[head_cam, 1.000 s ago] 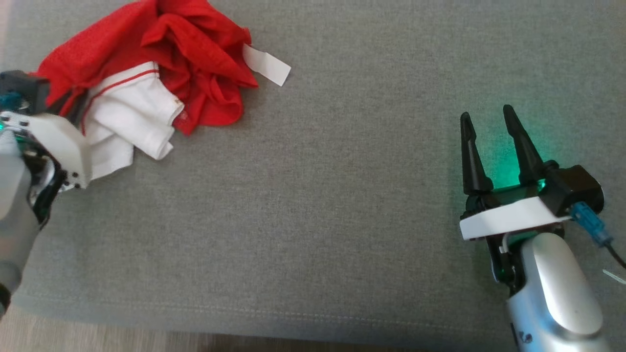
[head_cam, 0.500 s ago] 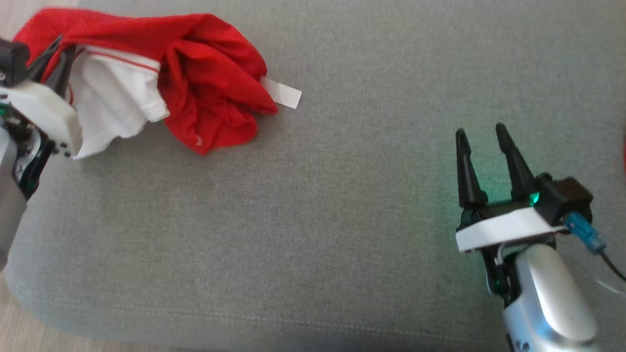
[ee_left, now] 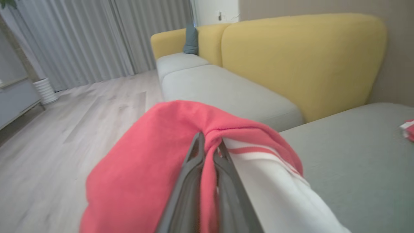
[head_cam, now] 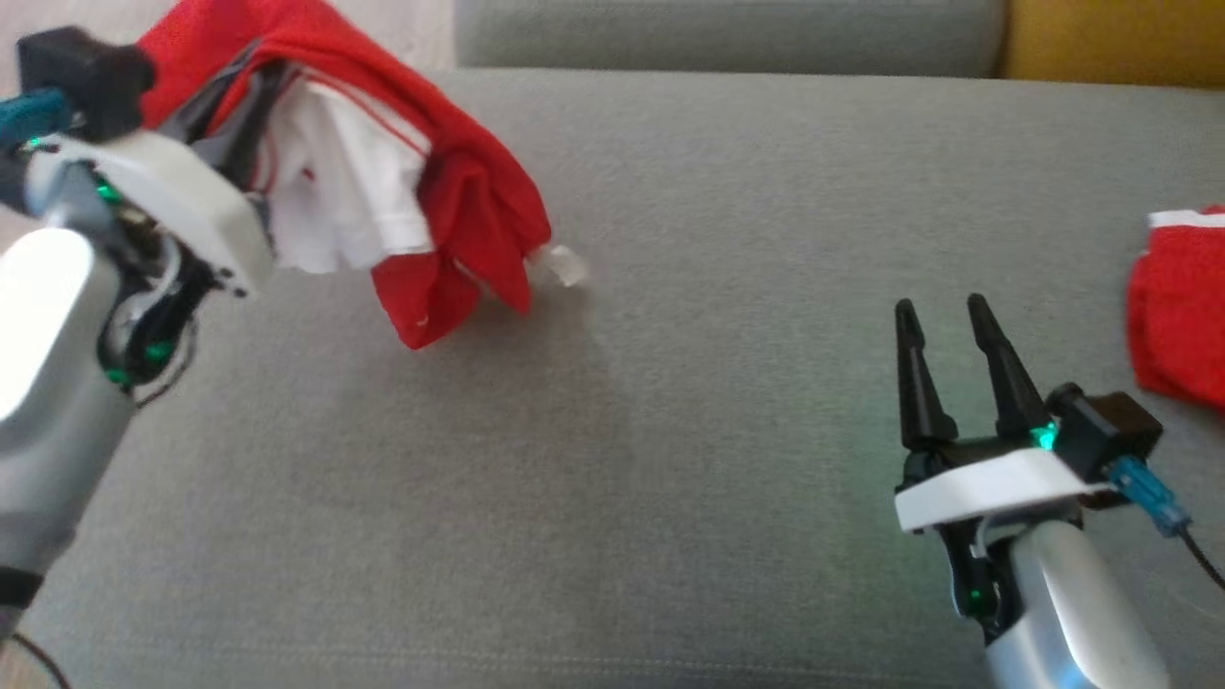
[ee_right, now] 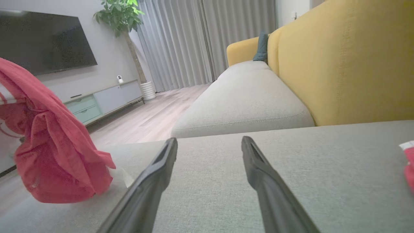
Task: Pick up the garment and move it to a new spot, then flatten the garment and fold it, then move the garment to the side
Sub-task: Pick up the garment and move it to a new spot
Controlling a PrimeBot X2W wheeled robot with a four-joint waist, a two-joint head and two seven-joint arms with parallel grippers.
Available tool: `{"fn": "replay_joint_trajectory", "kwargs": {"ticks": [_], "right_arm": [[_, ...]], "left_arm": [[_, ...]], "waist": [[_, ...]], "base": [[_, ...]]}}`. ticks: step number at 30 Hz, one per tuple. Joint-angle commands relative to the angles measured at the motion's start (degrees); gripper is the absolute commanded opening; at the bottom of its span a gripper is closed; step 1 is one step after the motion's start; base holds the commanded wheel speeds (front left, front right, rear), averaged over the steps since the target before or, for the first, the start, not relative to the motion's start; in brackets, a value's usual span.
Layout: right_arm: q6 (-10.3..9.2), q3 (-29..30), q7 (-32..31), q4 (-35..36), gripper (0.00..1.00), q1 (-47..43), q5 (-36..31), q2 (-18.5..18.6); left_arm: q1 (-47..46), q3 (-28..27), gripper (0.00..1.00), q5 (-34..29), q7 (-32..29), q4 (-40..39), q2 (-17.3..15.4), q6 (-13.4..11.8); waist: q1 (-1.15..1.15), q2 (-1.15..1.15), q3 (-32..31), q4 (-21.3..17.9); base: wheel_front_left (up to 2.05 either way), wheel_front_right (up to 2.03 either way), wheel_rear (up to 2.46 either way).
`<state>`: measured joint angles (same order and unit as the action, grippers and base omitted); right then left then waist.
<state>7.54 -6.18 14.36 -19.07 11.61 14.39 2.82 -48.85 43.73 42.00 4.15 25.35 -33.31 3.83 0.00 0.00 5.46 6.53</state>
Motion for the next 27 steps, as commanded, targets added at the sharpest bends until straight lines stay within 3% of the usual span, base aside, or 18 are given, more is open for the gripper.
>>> {"fn": "replay_joint_trajectory", "kwargs": {"ticks": [1, 8, 15, 21, 23, 27], "right_arm": [[-0.05, -0.18, 0.62, 2.16, 1.00, -0.12, 0.88, 0.06], [-0.05, 1.84, 0.63, 3.47, 1.00, -0.14, 0.96, 0.06], [-0.05, 6.40, 0.63, 5.14, 1.00, 0.88, -0.56, 0.06], [-0.05, 11.14, 0.63, 6.28, 1.00, 2.68, -3.06, 0.06], [-0.05, 11.93, 0.63, 6.47, 1.00, 3.12, -3.52, 0.06], [-0.05, 12.16, 0.63, 6.86, 1.00, 4.27, -3.88, 0.06]], "left_arm": [[-1.71, -3.43, 0.00, 2.21, -2.85, -6.07, -2.07, -2.15], [0.61, -4.44, 0.00, 8.94, -9.62, -18.83, 3.11, -8.30], [1.89, -6.01, 0.00, 17.89, -13.49, -28.66, 13.37, -15.25], [2.90, -10.43, 0.00, 26.88, -14.92, -34.75, 22.24, -23.07], [3.60, -11.87, 0.00, 28.62, -15.31, -35.13, 23.22, -25.53], [6.29, -14.36, 0.00, 30.60, -16.09, -31.62, 21.93, -28.33]], "waist": [[0.00, 0.00, -1.64, -2.12], [0.00, 0.00, -3.14, -5.67], [0.00, 0.00, -3.98, -8.83], [0.00, 0.00, -3.41, -9.61], [0.00, 0.00, -2.85, -9.64], [0.00, 0.00, -0.80, -9.87]], "base": [[0.00, 0.00, 0.00], [0.00, 0.00, 0.00], [0.00, 0.00, 0.00], [0.00, 0.00, 0.00], [0.00, 0.00, 0.00], [0.00, 0.00, 0.00]]}}
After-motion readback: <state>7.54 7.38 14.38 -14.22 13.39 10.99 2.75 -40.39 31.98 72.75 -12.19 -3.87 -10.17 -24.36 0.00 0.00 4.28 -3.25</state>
